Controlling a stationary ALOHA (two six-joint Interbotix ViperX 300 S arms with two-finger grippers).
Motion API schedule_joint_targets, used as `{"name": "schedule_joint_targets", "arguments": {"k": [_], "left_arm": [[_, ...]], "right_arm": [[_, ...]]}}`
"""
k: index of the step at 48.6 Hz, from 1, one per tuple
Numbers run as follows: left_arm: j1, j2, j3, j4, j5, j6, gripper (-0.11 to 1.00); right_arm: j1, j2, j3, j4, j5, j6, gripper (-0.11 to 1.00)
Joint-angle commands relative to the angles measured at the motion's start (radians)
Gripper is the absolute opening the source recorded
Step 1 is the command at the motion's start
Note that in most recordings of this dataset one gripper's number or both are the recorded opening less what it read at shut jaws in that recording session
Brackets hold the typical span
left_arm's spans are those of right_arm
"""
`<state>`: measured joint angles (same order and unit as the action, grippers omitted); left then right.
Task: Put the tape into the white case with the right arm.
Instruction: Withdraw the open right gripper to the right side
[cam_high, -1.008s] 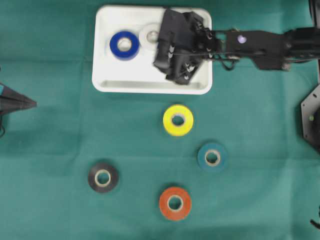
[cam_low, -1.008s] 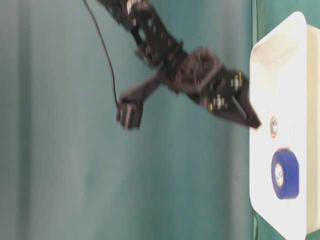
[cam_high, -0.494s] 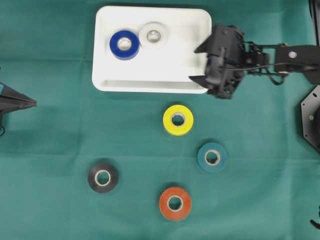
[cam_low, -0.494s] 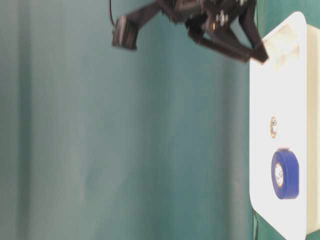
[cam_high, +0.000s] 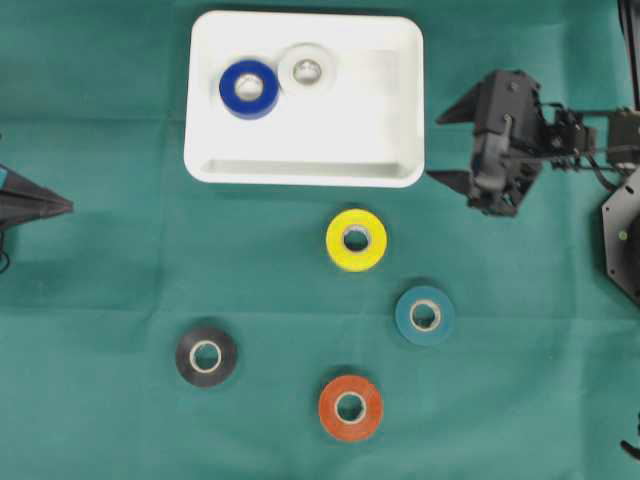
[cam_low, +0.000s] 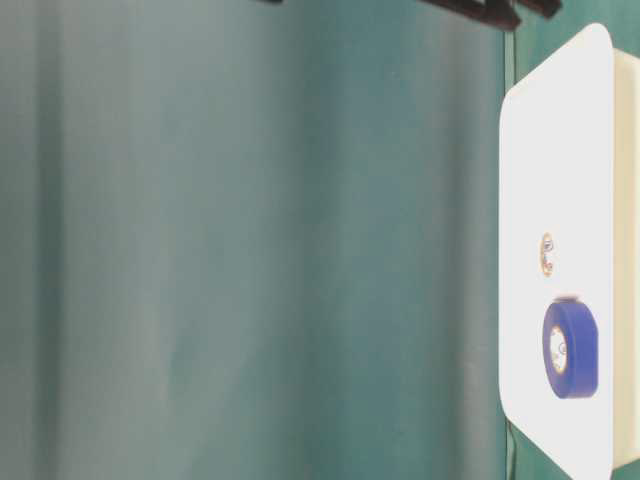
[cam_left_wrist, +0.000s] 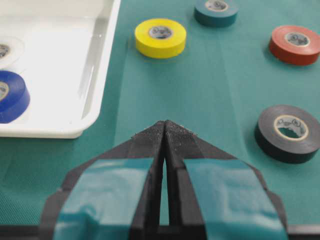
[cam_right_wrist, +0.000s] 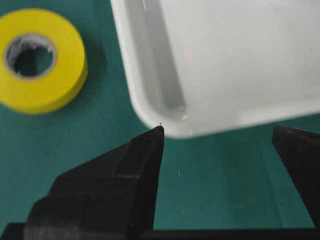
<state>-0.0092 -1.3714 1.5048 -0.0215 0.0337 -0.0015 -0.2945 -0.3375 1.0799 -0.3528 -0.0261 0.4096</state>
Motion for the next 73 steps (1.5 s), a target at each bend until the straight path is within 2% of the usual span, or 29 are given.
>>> {"name": "schedule_joint_targets", "arguments": {"k": [1, 27, 39, 47, 63, 73], "left_arm": [[0.002, 0.008, -0.009, 0.0, -0.005, 0.0, 0.0], [0.002, 0.008, -0.009, 0.0, -0.005, 0.002, 0.0], [0.002, 0.008, -0.009, 0.0, -0.005, 0.002, 0.0], [0.002, 0.008, -0.011, 0.0, -0.003, 0.002, 0.0], [0.002, 0.008, -0.011, 0.0, -0.005, 0.002, 0.0], [0.002, 0.008, -0.011, 0.0, -0.005, 0.002, 0.0]], "right_arm": [[0.0, -0.046, 0.012, 0.003, -0.009, 0.002, 0.76], [0.0, -0.291, 0.181, 0.006, -0.009, 0.005, 0.76], [0.009, -0.296, 0.19, 0.009, -0.009, 0.029, 0.76], [0.058, -0.293, 0.201, 0.008, -0.014, 0.034, 0.75], [0.229, -0.295, 0.23, 0.008, -0.037, 0.058, 0.75], [0.275, -0.293, 0.23, 0.009, -0.035, 0.072, 0.75]]}}
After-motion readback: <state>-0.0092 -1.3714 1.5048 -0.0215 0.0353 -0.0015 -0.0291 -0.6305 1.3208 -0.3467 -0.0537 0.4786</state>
